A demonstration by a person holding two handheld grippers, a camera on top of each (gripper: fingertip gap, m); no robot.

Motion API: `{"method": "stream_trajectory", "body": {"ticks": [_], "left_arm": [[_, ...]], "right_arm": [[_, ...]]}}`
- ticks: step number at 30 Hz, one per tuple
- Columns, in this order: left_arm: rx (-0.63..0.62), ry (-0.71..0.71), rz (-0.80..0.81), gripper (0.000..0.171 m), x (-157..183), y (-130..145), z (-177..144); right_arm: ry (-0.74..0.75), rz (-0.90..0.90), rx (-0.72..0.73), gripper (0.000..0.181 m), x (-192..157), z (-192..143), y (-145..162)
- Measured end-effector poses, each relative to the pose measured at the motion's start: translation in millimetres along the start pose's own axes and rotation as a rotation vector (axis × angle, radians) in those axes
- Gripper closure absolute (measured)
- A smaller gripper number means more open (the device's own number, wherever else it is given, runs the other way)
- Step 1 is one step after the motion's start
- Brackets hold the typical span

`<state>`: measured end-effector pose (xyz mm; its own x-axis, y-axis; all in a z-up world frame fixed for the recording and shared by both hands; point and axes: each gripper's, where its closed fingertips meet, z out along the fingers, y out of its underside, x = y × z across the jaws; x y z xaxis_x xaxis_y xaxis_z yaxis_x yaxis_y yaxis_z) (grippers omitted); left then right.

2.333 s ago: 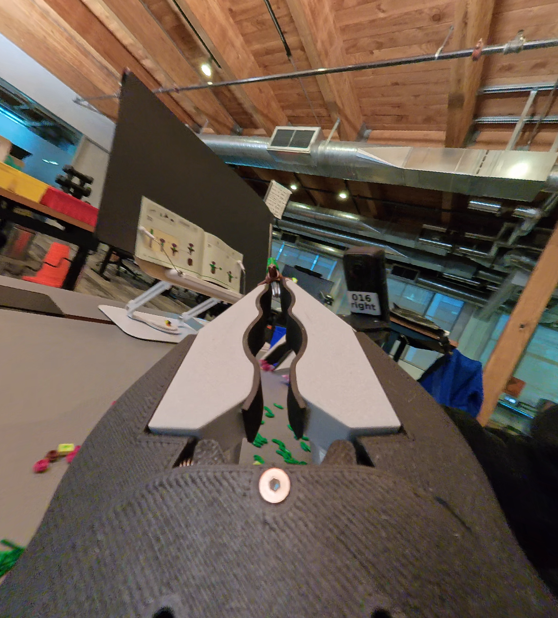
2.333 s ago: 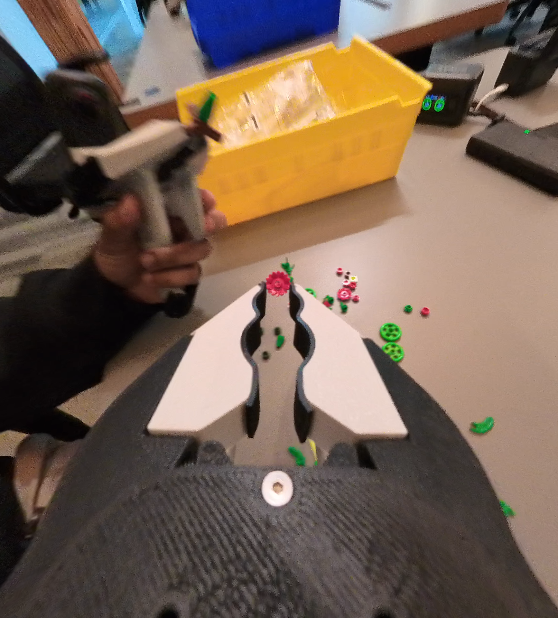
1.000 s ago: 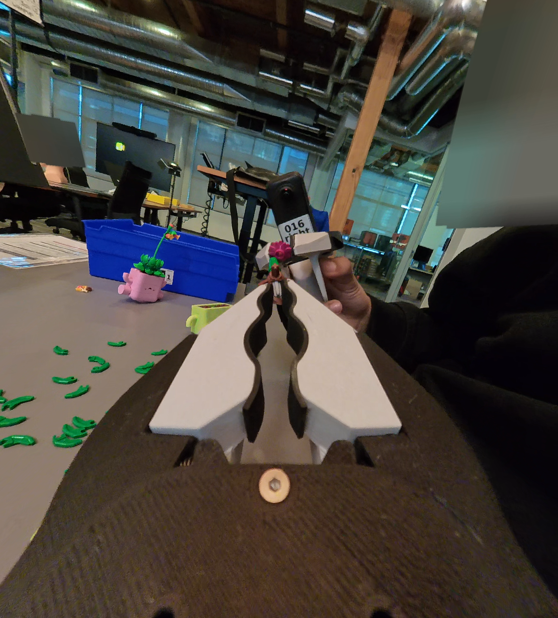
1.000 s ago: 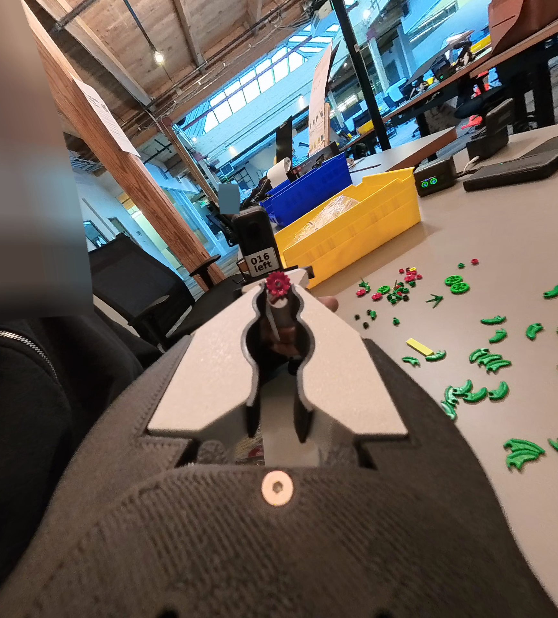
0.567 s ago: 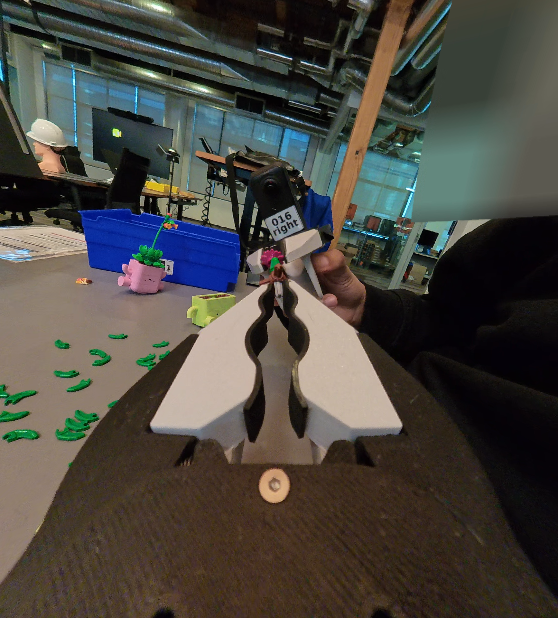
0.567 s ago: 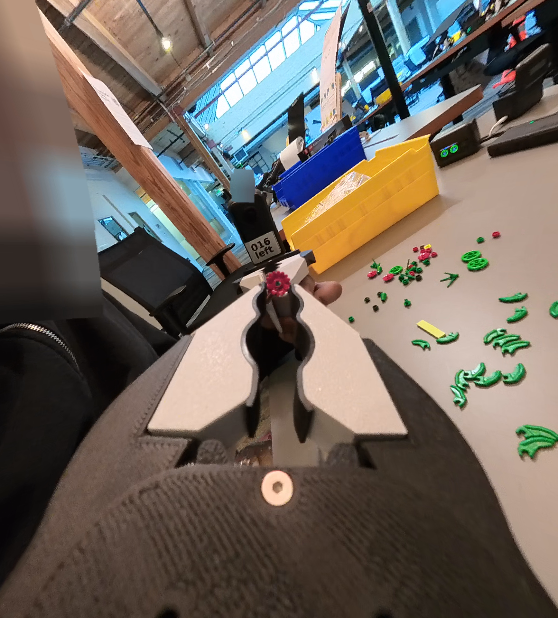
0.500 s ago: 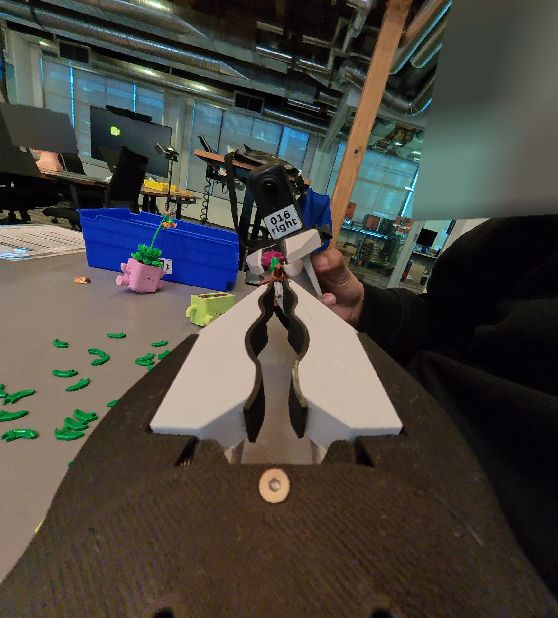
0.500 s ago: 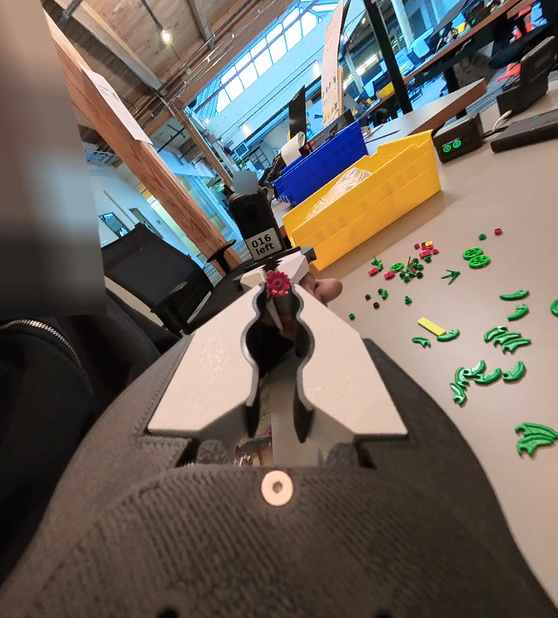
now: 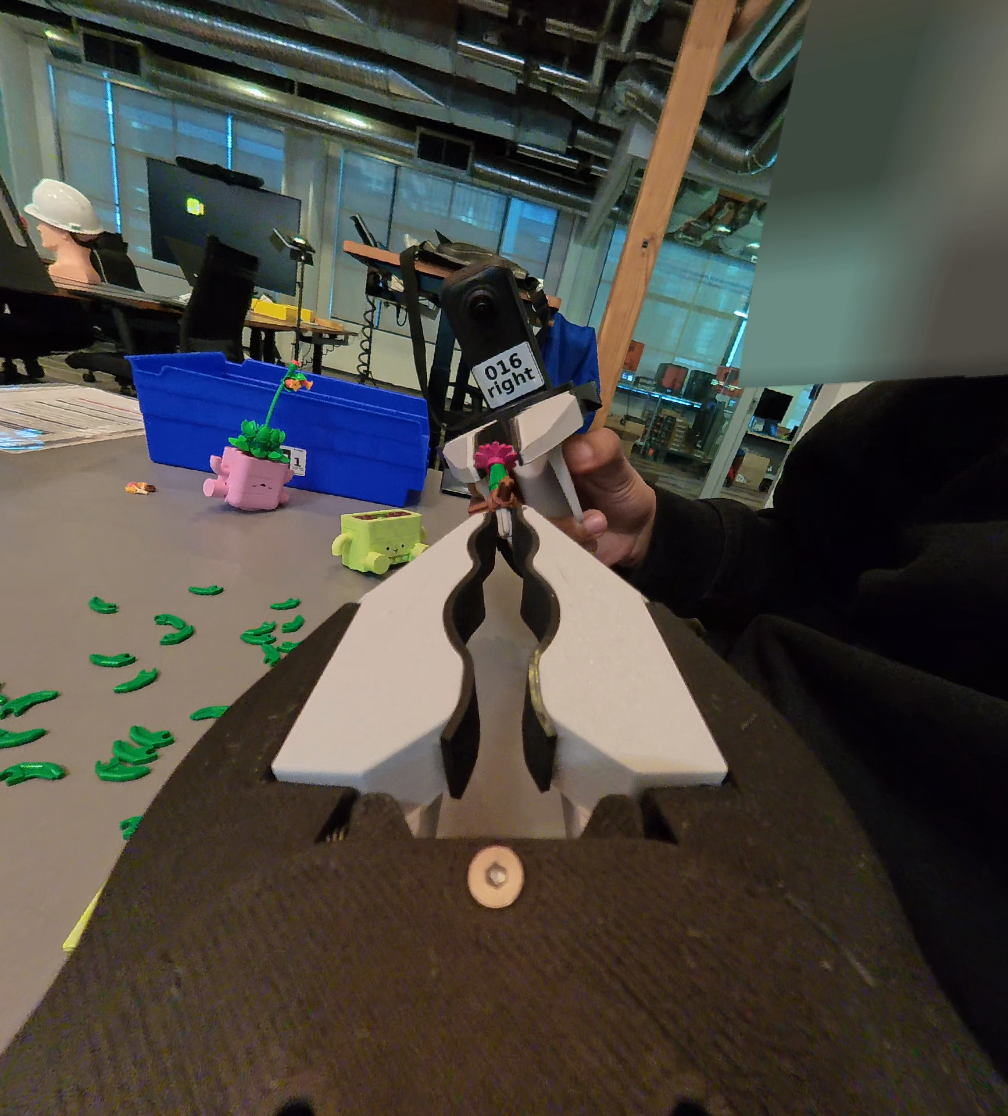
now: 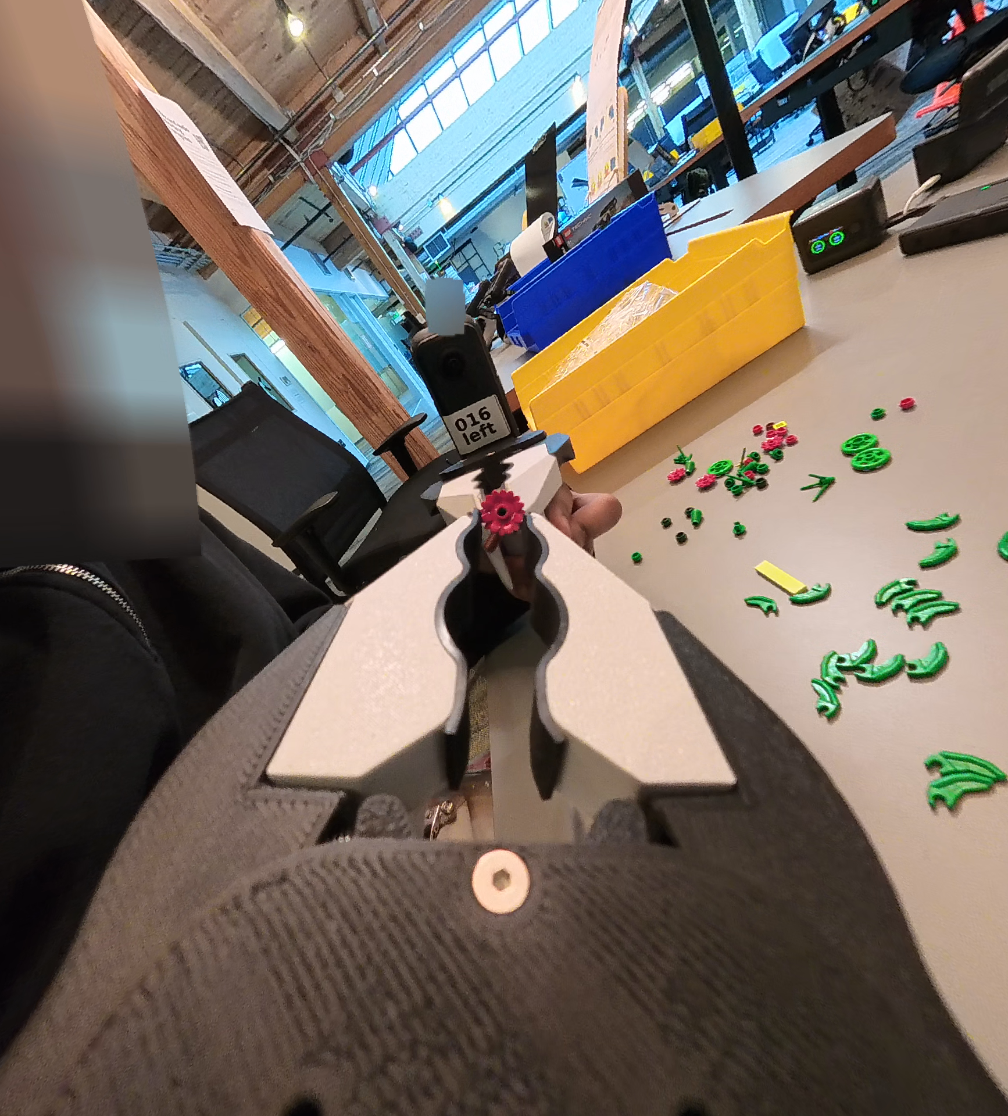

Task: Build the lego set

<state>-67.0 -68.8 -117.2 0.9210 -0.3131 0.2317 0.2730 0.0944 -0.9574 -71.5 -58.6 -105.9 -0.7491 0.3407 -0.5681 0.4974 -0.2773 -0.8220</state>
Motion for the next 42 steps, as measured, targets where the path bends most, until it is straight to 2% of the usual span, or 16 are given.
{"method": "stream_trajectory", "body": {"ticks": [8,14,22,32,42], "left_arm": [[-0.021,-0.002,0.009,0.17,0.0,3.3,0.3],[-0.098,0.014,0.025,0.17,3.9,15.6,2.8],[-0.178,0.061,0.025,0.17,11.4,30.9,6.8],[-0.321,0.068,0.027,0.17,12.3,56.7,10.0],[-0.338,0.069,0.022,0.17,12.5,59.1,9.9]], "right_arm": [[0.011,-0.001,-0.054,0.171,0.6,-1.1,5.0],[0.027,0.014,-0.173,0.171,1.9,-7.9,20.0],[-0.012,0.062,-0.26,0.171,0.1,-16.5,36.4],[0.04,0.047,-0.458,0.17,9.7,-26.4,63.1],[0.021,0.034,-0.498,0.17,11.2,-27.2,67.3]]}}
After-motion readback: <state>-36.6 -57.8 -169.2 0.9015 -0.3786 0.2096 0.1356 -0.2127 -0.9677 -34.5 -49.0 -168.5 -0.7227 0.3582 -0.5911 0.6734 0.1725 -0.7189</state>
